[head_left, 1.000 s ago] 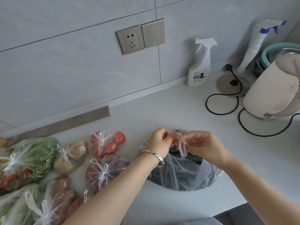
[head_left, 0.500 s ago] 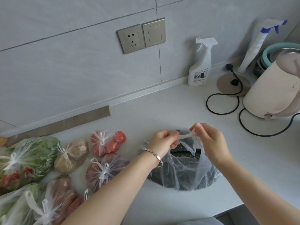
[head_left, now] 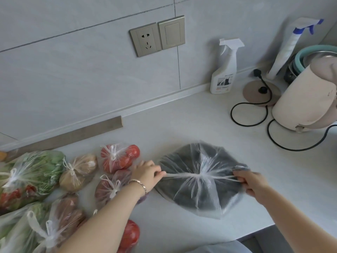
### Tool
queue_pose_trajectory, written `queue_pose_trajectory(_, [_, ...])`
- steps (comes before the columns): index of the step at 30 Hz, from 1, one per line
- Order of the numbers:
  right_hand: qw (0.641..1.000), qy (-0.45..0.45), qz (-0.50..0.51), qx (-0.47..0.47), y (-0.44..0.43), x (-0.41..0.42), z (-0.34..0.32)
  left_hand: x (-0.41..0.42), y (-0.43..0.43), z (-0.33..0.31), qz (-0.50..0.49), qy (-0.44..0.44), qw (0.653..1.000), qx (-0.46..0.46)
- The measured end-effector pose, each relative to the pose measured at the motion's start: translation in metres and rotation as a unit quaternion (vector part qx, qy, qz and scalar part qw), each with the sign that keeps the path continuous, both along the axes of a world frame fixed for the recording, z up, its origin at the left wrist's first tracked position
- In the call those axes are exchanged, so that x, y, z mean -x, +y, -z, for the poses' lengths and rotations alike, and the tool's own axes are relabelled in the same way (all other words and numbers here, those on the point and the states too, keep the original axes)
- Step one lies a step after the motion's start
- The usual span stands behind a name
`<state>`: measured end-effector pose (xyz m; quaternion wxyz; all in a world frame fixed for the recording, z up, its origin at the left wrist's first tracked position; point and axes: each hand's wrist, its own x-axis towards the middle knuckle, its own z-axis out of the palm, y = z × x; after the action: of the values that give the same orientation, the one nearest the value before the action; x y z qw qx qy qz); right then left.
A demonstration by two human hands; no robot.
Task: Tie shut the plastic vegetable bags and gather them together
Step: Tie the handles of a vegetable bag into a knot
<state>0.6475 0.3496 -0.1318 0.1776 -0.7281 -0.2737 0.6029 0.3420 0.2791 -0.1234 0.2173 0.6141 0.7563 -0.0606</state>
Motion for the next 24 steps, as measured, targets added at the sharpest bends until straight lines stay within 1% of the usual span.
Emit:
queue_pose_trajectory(1, [1.0,-0.001,0.014,0.0,-0.001,0.0,0.003,-0.004,-0.002,0.004,0.0,0.017,1.0,-0.008])
queue_pose_trajectory(3, [0.999,0.011,0.03,-0.03,0.004,0.001,0.0,-0.01,0.001,0.004,-0.004,0.05,0.998,-0.046])
queue_pose_trajectory(5, [0.995,0.018,0.015,-0.1,0.014,0.005,-0.016,-0.011,0.011,-0.006,-0.035,0.037,0.995,-0.083])
queue_pose_trajectory(6, [0.989,0.024,-0.002,-0.145,0.018,0.008,-0.029,-0.011,0.016,-0.015,-0.082,-0.014,0.992,-0.093])
queue_pose_trajectory(7, [0.981,0.05,-0.019,-0.187,0.021,0.011,-0.042,-0.011,0.021,-0.024,-0.156,-0.108,0.978,-0.083])
queue_pose_trajectory(8, [0.97,0.096,-0.04,-0.22,0.021,0.017,-0.056,-0.013,0.025,-0.038,-0.253,-0.264,0.928,-0.076])
queue_pose_trajectory(9, [0.955,0.153,-0.071,-0.244,0.02,0.023,-0.069,-0.018,0.028,-0.05,-0.337,-0.439,0.83,-0.07])
queue_pose_trajectory(10, [0.936,0.208,-0.117,-0.259,0.018,0.031,-0.082,-0.027,0.03,-0.06,-0.387,-0.592,0.705,-0.047])
queue_pose_trajectory(11, [0.916,0.245,-0.169,-0.269,0.016,0.04,-0.091,-0.036,0.032,-0.068,-0.401,-0.689,0.603,-0.028])
queue_pose_trajectory(12, [0.902,0.258,-0.211,-0.274,0.013,0.049,-0.095,-0.044,0.036,-0.072,-0.393,-0.731,0.557,-0.023])
queue_pose_trajectory(13, [0.896,0.256,-0.236,-0.277,0.012,0.058,-0.097,-0.052,0.039,-0.074,-0.37,-0.743,0.557,-0.026])
queue_pose_trajectory(15, [0.894,0.231,-0.246,-0.295,0.012,0.073,-0.093,-0.067,0.041,-0.075,-0.311,-0.737,0.598,-0.046])
queue_pose_trajectory(16, [0.895,0.22,-0.237,-0.308,0.013,0.08,-0.089,-0.072,0.042,-0.071,-0.274,-0.727,0.627,-0.058])
queue_pose_trajectory(17, [0.899,0.212,-0.215,-0.316,0.015,0.086,-0.084,-0.074,0.045,-0.066,-0.252,-0.701,0.663,-0.073])
queue_pose_trajectory(18, [0.909,0.2,-0.185,-0.316,0.016,0.088,-0.076,-0.073,0.045,-0.062,-0.242,-0.655,0.71,-0.095])
queue_pose_trajectory(20, [0.932,0.144,-0.139,-0.303,0.02,0.082,-0.054,-0.067,0.046,-0.049,-0.231,-0.537,0.801,-0.129])
queue_pose_trajectory(22, [0.947,0.062,-0.147,-0.28,0.018,0.07,-0.028,-0.058,0.043,-0.033,-0.212,-0.444,0.864,-0.113])
queue_pose_trajectory(24, [0.952,0.003,-0.161,-0.26,0.012,0.06,-0.01,-0.054,0.04,-0.02,-0.163,-0.374,0.909,-0.08])
